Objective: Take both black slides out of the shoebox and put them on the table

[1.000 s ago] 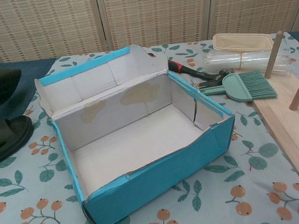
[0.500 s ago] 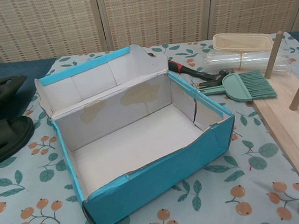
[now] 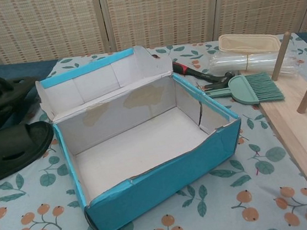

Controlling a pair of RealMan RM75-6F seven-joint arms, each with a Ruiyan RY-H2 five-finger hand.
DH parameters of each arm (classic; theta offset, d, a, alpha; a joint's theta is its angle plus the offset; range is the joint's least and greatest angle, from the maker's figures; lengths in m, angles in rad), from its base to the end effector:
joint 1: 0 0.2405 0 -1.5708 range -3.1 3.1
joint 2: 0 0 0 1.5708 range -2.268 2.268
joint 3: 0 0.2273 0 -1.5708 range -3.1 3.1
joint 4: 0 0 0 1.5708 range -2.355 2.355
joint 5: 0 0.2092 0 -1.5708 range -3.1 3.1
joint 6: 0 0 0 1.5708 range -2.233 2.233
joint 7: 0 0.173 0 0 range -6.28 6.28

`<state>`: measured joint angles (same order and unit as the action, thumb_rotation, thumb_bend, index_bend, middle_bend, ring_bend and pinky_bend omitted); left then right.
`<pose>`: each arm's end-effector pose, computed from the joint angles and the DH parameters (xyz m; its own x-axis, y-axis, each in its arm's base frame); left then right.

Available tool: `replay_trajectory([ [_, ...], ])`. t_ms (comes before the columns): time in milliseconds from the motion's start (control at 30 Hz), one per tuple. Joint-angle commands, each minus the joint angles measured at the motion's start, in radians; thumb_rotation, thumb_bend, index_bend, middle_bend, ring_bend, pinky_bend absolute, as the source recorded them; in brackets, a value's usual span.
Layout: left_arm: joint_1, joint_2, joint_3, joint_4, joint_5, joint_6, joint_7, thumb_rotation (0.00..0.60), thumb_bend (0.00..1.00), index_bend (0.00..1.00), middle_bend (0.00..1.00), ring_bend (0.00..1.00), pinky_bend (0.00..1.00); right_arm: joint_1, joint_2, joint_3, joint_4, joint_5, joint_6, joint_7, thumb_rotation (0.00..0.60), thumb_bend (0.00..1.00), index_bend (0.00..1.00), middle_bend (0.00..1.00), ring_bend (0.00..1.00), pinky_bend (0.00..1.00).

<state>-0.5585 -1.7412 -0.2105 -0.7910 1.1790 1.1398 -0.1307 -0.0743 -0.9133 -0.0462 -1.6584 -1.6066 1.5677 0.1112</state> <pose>-0.2804 0.3817 0.0388 0.3161 -0.0195 0.9485 0.9483 0.0365 -0.3153 -0.3039 -0.1409 0.1933 0.4370 -0.0850 0.8954 -0.8964 0.0406 0.4413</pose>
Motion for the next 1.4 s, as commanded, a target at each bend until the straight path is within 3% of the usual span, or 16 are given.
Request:
replay_trajectory([
  [33, 0.027, 0.094, -0.017, -0.175, 0.015, 0.055, 0.083, 0.600, 0.34, 0.00, 0.00, 0.00, 0.07, -0.001, 0.001, 0.000, 0.001, -0.002, 0.002, 0.001, 0.378, 0.15, 0.00, 0.00, 0.00, 0.03],
  [233, 0.042, 0.169, -0.018, -0.303, 0.013, 0.047, 0.134, 0.600, 0.33, 0.00, 0.00, 0.00, 0.06, -0.006, 0.003, -0.001, 0.001, -0.007, 0.012, 0.006, 0.379, 0.15, 0.00, 0.00, 0.00, 0.03],
  [533, 0.029, 0.182, -0.060, -0.275, -0.044, -0.043, 0.079, 0.600, 0.28, 0.00, 0.00, 0.00, 0.00, -0.009, 0.002, 0.003, -0.001, 0.000, 0.016, 0.004, 0.378, 0.15, 0.00, 0.00, 0.00, 0.02],
  [800, 0.058, 0.373, -0.113, -0.635, -0.102, -0.184, -0.123, 0.600, 0.25, 0.00, 0.00, 0.00, 0.00, 0.002, -0.005, 0.008, -0.005, 0.018, -0.014, -0.016, 0.379, 0.15, 0.00, 0.00, 0.00, 0.02],
  [933, 0.097, 0.467, -0.115, -0.810, -0.061, -0.178, -0.202, 0.600, 0.26, 0.00, 0.00, 0.00, 0.00, 0.001, -0.004, 0.008, -0.007, 0.017, -0.012, -0.016, 0.379, 0.15, 0.00, 0.00, 0.00, 0.02],
  [1033, 0.153, 0.555, -0.065, -0.917, 0.015, -0.122, -0.169, 0.600, 0.30, 0.00, 0.00, 0.00, 0.00, -0.004, -0.004, 0.009, -0.003, 0.010, 0.004, -0.011, 0.379, 0.15, 0.00, 0.00, 0.00, 0.01],
  [1133, 0.242, 0.655, 0.034, -0.982, 0.122, -0.028, -0.065, 0.600, 0.33, 0.00, 0.00, 0.00, 0.00, -0.014, -0.021, 0.023, 0.013, 0.016, 0.036, -0.030, 0.377, 0.15, 0.00, 0.00, 0.00, 0.00],
  [1233, 0.367, 0.739, 0.166, -1.010, 0.239, 0.111, 0.104, 0.600, 0.34, 0.00, 0.00, 0.00, 0.00, -0.023, -0.047, 0.034, 0.023, 0.021, 0.063, -0.060, 0.375, 0.15, 0.00, 0.00, 0.00, 0.00],
  [1300, 0.432, 0.733, 0.213, -0.991, 0.280, 0.202, 0.204, 0.600, 0.34, 0.00, 0.00, 0.00, 0.00, -0.027, -0.054, 0.033, 0.023, 0.012, 0.075, -0.066, 0.374, 0.15, 0.00, 0.00, 0.00, 0.00],
  [1400, 0.497, 0.704, 0.261, -0.960, 0.280, 0.254, 0.233, 0.600, 0.35, 0.00, 0.00, 0.00, 0.00, -0.036, -0.065, 0.033, 0.022, 0.002, 0.093, -0.086, 0.374, 0.15, 0.00, 0.00, 0.00, 0.00],
])
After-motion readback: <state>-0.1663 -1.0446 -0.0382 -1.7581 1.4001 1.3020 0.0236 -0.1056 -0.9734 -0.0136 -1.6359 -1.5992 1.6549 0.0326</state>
